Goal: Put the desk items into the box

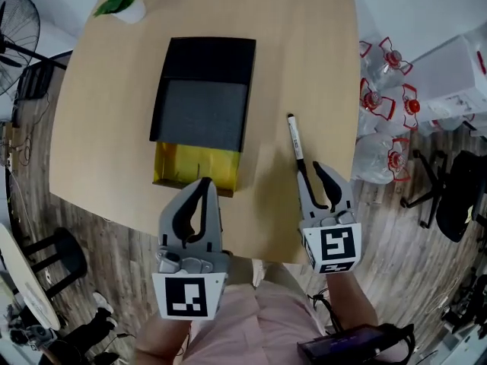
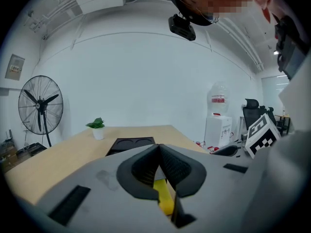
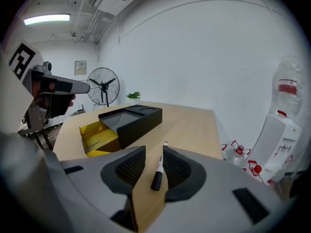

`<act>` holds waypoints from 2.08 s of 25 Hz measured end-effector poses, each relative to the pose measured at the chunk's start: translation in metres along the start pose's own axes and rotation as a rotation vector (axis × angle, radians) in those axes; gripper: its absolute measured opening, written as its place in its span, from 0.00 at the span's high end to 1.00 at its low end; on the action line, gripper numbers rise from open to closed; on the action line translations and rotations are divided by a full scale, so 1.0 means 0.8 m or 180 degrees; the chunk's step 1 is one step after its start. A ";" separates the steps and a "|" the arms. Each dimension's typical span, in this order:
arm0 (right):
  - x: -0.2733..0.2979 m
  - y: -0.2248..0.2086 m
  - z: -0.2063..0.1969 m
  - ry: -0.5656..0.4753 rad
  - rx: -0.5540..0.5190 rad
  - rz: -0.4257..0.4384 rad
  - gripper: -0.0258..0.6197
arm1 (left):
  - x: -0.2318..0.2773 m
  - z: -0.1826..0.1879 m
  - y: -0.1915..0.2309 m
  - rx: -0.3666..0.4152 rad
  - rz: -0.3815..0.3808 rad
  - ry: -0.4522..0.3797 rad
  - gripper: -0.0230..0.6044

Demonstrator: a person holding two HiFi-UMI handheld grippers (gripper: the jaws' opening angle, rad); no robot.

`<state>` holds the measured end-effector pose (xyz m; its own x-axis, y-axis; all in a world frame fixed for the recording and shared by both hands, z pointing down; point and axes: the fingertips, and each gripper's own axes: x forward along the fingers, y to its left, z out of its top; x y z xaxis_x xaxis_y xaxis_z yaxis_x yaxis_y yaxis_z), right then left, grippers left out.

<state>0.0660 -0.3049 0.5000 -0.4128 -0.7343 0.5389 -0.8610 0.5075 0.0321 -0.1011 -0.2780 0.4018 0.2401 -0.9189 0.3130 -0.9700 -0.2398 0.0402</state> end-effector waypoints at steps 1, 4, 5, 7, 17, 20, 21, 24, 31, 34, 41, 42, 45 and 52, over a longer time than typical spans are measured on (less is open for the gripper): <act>0.006 0.000 -0.008 0.0049 0.0014 0.0004 0.78 | 0.003 -0.007 0.003 -0.0012 0.0003 0.0035 0.95; 0.023 0.000 -0.033 0.0186 0.0036 0.0012 0.78 | 0.011 -0.025 0.005 -0.0045 -0.0014 0.0125 0.95; 0.028 0.000 -0.040 0.0227 0.0043 0.0008 0.78 | 0.013 -0.030 0.006 -0.0056 -0.0025 0.0156 0.95; 0.036 -0.001 -0.053 0.0307 0.0056 -0.0004 0.78 | 0.017 -0.038 0.007 -0.0073 -0.0041 0.0209 0.95; 0.054 -0.007 -0.082 0.0626 0.0047 -0.0071 0.80 | 0.030 -0.056 0.013 -0.0097 -0.0030 0.0321 0.95; 0.056 -0.010 -0.084 0.0672 0.0094 -0.0099 0.82 | 0.030 -0.055 0.011 -0.0085 -0.0024 0.0315 0.95; 0.056 -0.012 -0.084 0.0670 0.0117 -0.0094 0.83 | 0.029 -0.054 0.011 -0.0079 -0.0020 0.0302 0.95; 0.054 -0.013 -0.080 0.0629 0.0142 -0.0030 0.85 | 0.024 -0.046 0.009 -0.0072 0.0013 0.0255 0.95; 0.016 -0.016 -0.030 0.0264 0.0089 -0.0019 0.85 | -0.005 -0.018 -0.009 -0.0063 0.0082 0.0016 0.95; -0.014 -0.016 -0.004 0.0090 0.0047 -0.0027 0.85 | -0.026 0.004 -0.016 0.0010 0.0151 -0.0163 0.95; -0.079 -0.012 0.059 -0.0282 -0.0160 0.0032 0.85 | -0.082 0.058 -0.031 0.0081 0.0389 -0.0595 0.95; -0.086 -0.010 0.068 -0.0340 -0.0194 0.0041 0.85 | -0.089 0.063 -0.031 0.0090 0.0429 -0.0644 0.95; -0.104 -0.001 0.095 -0.0510 -0.0281 0.0064 0.85 | -0.107 0.080 -0.032 0.0114 0.0504 -0.0785 0.95; -0.120 0.021 0.138 -0.0761 -0.0437 0.0184 0.85 | -0.130 0.106 -0.029 0.0191 0.0601 -0.0946 0.95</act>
<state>0.0583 -0.2758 0.3559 -0.5325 -0.7795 0.3297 -0.7924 0.5961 0.1295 -0.1002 -0.2033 0.2881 0.0658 -0.9976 0.0194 -0.9965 -0.0667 -0.0506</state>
